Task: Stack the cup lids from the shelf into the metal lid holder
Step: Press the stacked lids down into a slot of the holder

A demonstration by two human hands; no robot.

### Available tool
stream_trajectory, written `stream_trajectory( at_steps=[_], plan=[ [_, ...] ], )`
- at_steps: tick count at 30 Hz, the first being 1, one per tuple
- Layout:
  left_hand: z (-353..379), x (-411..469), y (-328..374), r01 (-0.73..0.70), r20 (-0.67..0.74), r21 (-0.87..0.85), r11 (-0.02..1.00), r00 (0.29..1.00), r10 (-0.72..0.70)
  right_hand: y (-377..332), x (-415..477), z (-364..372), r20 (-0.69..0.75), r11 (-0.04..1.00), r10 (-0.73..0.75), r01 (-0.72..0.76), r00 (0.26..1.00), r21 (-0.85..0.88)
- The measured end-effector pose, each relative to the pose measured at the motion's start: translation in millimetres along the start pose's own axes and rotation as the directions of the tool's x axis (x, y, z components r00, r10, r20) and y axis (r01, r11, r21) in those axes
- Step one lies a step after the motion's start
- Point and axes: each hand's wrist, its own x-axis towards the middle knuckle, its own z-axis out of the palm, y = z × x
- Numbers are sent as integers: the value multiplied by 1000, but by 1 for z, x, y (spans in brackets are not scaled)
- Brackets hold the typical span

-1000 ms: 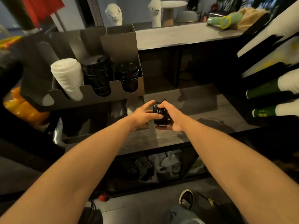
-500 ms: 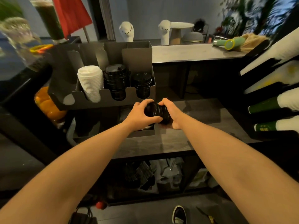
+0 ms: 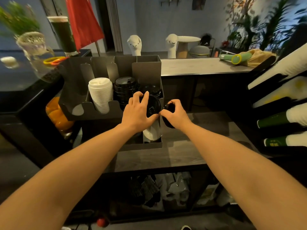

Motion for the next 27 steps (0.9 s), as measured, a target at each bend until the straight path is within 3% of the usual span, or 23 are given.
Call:
stream_trajectory(
  at_steps=[4,8,11,22,27],
  plan=[
    [-20,28,-3,-90,17,158,983,996,88,-17,14,-12,50,960,-179,186,983,-212],
    [-37,59,-4,-96,-23,279,956,994,106,-38,33,-27,172,895,-216,265,961,-359],
    [-41,80,-1,-119,38,335,935,993,112,-51,47,-36,283,808,-236,350,930,-475],
    [-24,120,13,-180,211,562,807,975,70,-77,94,-45,499,533,-126,483,857,-695],
    [-15,126,8,-211,269,604,769,962,52,-78,107,-41,540,506,-71,497,839,-705]
  ],
)
